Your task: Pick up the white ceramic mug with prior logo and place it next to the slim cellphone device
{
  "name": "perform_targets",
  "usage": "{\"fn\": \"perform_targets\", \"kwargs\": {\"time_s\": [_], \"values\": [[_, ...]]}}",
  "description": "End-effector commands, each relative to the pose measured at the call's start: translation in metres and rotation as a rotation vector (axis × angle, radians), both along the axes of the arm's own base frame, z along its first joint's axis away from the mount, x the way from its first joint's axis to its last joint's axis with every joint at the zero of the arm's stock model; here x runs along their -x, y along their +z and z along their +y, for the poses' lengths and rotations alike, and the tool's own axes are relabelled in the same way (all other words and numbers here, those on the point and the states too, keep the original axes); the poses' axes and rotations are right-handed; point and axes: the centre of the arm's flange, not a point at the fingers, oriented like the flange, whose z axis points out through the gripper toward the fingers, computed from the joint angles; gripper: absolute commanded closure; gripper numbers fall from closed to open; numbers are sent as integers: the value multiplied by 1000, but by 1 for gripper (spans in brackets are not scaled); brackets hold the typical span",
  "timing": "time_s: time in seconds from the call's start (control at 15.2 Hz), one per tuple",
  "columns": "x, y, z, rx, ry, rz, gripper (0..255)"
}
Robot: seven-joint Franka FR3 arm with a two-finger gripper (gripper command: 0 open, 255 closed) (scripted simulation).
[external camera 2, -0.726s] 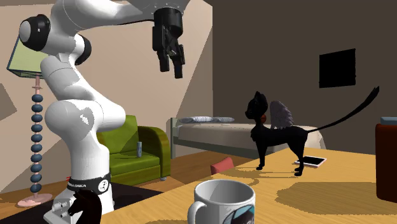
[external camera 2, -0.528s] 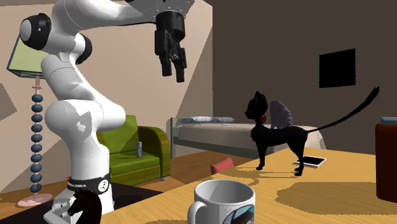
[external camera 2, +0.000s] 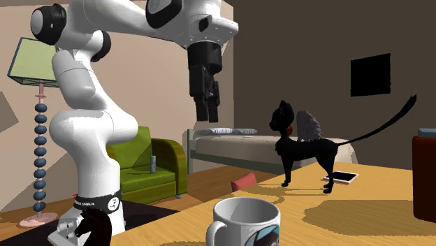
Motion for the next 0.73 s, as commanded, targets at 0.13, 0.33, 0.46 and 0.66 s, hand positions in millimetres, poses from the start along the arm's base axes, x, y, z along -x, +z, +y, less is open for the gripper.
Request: {"fn": "perform_targets", "kwargs": {"time_s": [0.13, 0.33, 0.46, 0.66], "values": [[-28, -41, -7, 16, 24, -2, 0], [-50, -73, -14, 28, 41, -2, 0], [-65, -94, -18, 36, 52, -2, 0], [-87, -126, -25, 48, 69, -2, 0]]}}
